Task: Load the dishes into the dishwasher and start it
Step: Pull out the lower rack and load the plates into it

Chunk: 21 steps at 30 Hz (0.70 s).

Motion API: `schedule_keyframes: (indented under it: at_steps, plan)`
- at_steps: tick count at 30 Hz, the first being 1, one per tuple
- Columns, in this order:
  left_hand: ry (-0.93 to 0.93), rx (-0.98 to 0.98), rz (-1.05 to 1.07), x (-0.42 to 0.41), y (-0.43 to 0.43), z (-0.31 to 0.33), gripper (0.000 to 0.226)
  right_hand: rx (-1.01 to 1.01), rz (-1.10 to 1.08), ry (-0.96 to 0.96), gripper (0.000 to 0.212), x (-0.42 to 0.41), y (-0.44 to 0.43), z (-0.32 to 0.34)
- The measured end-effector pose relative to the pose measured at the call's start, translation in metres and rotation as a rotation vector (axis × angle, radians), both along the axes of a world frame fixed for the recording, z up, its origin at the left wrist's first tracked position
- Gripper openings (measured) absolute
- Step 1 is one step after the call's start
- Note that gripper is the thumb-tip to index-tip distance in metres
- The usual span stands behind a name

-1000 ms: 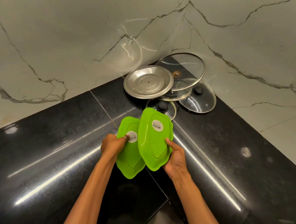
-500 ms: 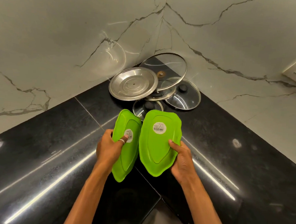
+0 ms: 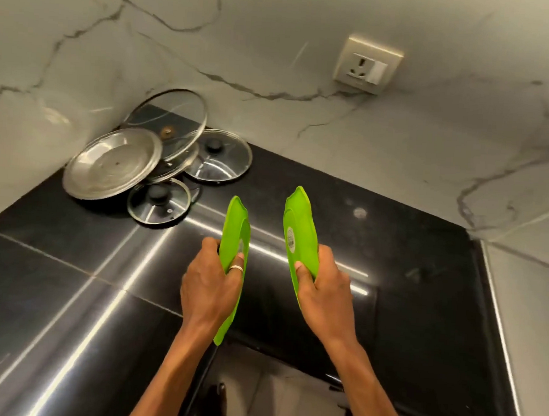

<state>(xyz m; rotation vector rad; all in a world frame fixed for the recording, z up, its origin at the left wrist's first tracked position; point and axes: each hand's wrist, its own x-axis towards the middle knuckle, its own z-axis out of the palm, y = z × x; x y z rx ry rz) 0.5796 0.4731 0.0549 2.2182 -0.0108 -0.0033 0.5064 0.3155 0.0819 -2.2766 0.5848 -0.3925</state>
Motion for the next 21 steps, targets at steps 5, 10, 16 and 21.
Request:
schedule_keyframes:
  at_steps: [5,10,16,21]
  plan:
    - [0.002,-0.023,-0.097,-0.067,-0.051,0.003,0.025,0.03,-0.096,-0.009,0.015,-0.078,-0.042,-0.002]
    - [0.036,-0.064,-0.113,-0.154,-0.101,0.0,0.025,0.068,-0.142,0.015,0.015,-0.179,-0.097,-0.017]
    - [0.192,-0.188,-0.078,-0.276,-0.149,-0.022,0.026,0.085,-0.166,0.07,0.017,-0.311,-0.151,-0.041]
    - [0.335,-0.254,-0.096,-0.355,-0.158,-0.042,0.024,0.099,-0.242,0.151,0.017,-0.414,-0.174,-0.057]
